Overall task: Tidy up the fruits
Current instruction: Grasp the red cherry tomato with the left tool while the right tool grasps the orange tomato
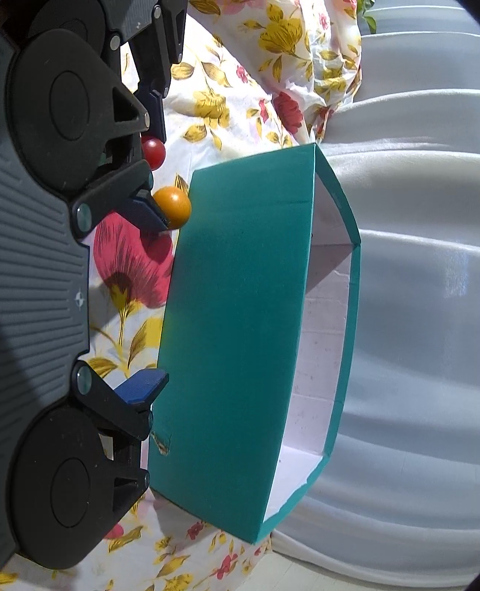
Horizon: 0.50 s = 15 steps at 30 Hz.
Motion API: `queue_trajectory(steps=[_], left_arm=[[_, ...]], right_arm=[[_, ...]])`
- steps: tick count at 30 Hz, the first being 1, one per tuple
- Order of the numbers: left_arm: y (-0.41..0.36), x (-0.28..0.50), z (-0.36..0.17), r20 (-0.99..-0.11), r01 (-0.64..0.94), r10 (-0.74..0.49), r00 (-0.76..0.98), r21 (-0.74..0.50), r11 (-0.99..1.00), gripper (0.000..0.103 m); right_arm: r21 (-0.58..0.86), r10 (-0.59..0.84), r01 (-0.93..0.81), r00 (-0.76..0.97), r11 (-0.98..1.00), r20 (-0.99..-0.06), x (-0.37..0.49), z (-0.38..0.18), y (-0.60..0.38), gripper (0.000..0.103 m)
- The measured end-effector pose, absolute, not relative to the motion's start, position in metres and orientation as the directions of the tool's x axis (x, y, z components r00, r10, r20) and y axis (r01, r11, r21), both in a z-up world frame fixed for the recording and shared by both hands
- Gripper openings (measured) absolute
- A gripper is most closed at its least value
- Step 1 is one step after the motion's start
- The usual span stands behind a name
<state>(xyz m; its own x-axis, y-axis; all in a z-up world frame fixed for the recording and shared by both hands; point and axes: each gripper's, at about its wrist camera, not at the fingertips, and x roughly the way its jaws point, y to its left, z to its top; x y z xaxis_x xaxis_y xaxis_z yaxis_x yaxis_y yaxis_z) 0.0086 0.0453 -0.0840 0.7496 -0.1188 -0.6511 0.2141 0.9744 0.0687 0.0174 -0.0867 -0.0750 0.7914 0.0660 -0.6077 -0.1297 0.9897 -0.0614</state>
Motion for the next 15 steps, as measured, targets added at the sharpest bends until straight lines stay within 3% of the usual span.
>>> queue_trajectory(steps=[3, 8, 13, 15], left_arm=[[0.054, 0.007, -0.084, -0.651, 0.197, -0.112, 0.751, 0.059, 0.979, 0.029], [0.057, 0.011, -0.085, -0.651, 0.185, -0.106, 0.752, 0.053, 0.981, 0.029], [0.057, 0.011, -0.085, -0.647, 0.188, -0.108, 0.755, 0.056, 0.981, 0.029], [0.059, 0.009, -0.085, -0.646, 0.187, -0.112, 0.755, 0.049, 0.981, 0.029]], right_arm=[[-0.038, 0.123, -0.185, 0.781, 0.982, -0.613, 0.021, -0.078, -0.077, 0.065], [-0.01, 0.191, -0.249, 0.765, 0.968, -0.616, 0.031, -0.082, -0.064, 0.057], [0.014, 0.221, -0.275, 0.742, 0.961, -0.633, 0.044, -0.088, -0.056, 0.055], [0.017, 0.232, -0.288, 0.734, 0.958, -0.638, 0.049, -0.09, -0.053, 0.048]])
